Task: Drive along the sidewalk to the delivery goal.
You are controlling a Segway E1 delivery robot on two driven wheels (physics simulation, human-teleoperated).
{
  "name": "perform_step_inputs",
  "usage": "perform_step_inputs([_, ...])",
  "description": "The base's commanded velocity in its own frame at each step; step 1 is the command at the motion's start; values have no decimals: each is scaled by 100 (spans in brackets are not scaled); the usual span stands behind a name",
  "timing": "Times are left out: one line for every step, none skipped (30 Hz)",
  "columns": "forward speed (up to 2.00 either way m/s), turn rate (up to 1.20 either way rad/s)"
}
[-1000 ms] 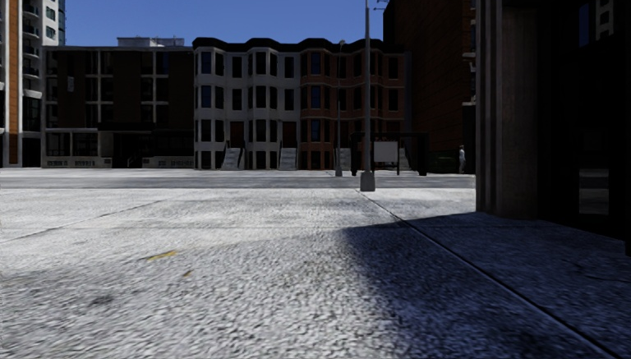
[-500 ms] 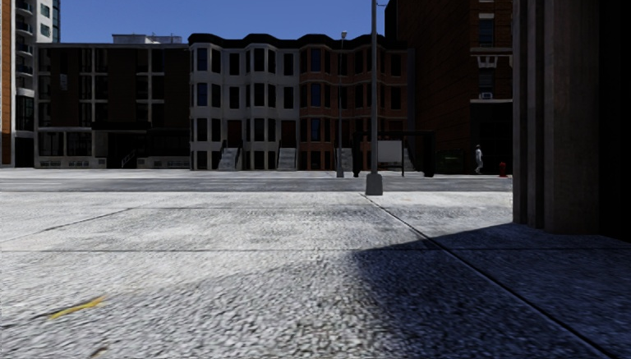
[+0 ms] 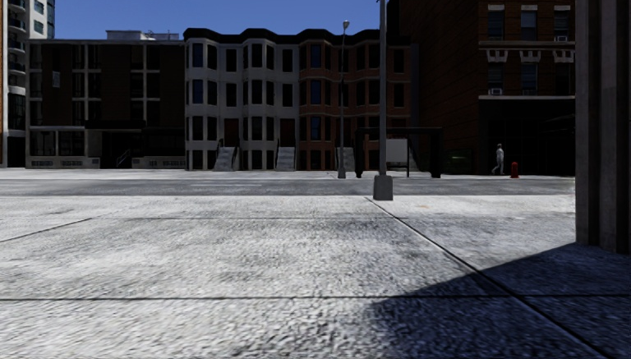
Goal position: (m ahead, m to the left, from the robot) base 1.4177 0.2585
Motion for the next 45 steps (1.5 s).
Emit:
perform_step_inputs([193,0])
perform_step_inputs([191,0])
perform_step_inputs([189,0])
perform_step_inputs([175,0])
perform_step_inputs([175,0])
perform_step_inputs([153,0])
perform_step_inputs([142,0])
perform_step_inputs([140,0])
perform_step_inputs([140,0])
perform_step_inputs([138,0])
perform_step_inputs([138,0])
perform_step_inputs([138,0])
perform_step_inputs([138,0])
perform_step_inputs([138,0])
perform_step_inputs([138,0])
perform_step_inputs([137,0])
perform_step_inputs([137,0])
perform_step_inputs([137,0])
perform_step_inputs([137,0])
perform_step_inputs([137,0])
perform_step_inputs([136,0])
perform_step_inputs([136,0])
perform_step_inputs([135,0])
perform_step_inputs([134,0])
perform_step_inputs([133,0])
perform_step_inputs([133,0])
perform_step_inputs([129,0])
perform_step_inputs([106,0])
perform_step_inputs([24,0])
perform_step_inputs([24,0])
perform_step_inputs([0,0])
perform_step_inputs([0,0])
perform_step_inputs([0,0])
perform_step_inputs([0,0])
perform_step_inputs([0,0])
perform_step_inputs([0,0])
perform_step_inputs([0,0])
perform_step_inputs([0,0])
perform_step_inputs([0,0])
perform_step_inputs([0,0])
perform_step_inputs([0,0])
perform_step_inputs([0,0])
perform_step_inputs([0,0])
perform_step_inputs([0,0])
perform_step_inputs([0,0])
